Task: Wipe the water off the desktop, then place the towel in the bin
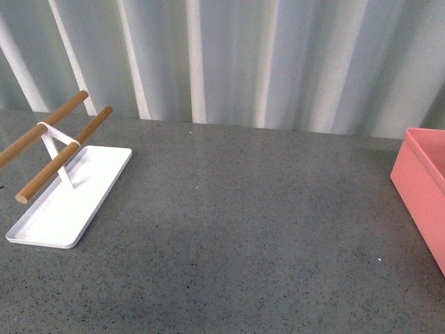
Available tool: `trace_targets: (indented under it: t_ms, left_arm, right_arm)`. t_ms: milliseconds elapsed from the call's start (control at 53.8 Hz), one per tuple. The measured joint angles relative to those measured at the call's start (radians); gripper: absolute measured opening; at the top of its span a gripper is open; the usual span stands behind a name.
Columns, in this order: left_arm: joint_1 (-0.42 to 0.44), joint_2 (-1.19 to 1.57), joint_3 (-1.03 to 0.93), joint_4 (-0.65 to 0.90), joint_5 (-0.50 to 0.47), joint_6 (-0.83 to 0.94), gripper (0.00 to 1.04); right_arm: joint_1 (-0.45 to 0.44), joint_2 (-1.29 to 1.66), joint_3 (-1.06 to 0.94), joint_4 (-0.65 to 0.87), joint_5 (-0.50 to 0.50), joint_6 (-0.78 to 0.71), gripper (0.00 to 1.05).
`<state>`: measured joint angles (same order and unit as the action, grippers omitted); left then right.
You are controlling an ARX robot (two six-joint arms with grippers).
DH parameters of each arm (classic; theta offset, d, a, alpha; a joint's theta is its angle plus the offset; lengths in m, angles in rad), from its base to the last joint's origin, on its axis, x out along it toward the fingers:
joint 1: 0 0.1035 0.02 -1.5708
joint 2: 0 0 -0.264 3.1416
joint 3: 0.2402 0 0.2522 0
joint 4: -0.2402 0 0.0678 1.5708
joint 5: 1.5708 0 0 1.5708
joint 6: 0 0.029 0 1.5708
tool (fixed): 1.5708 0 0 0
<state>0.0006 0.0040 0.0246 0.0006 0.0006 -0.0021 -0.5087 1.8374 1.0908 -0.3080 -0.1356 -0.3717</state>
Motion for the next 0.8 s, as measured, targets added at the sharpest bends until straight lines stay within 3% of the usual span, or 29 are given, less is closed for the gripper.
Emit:
trace_targets:
  t_ms: [316,502,557,799]
  left_arm:
    - [0.000,0.000,0.000,0.000,0.000,0.000,0.98]
    - [0.000,0.000,0.000,0.000,0.000,0.000,0.98]
    - [0.000,0.000,0.000,0.000,0.000,0.000,0.98]
    - [0.000,0.000,0.000,0.000,0.000,0.000,0.98]
  right_arm:
    - [0.019,-0.004,0.026,-0.013,-0.024,-0.010,0.68]
    - [0.025,-0.039,0.026,-0.009,-0.056,0.003,0.96]
    - [0.031,-0.060,0.026,0.007,-0.064,0.012,1.00]
    - [0.104,-0.359,-0.080,0.230,-0.108,0.061,0.98]
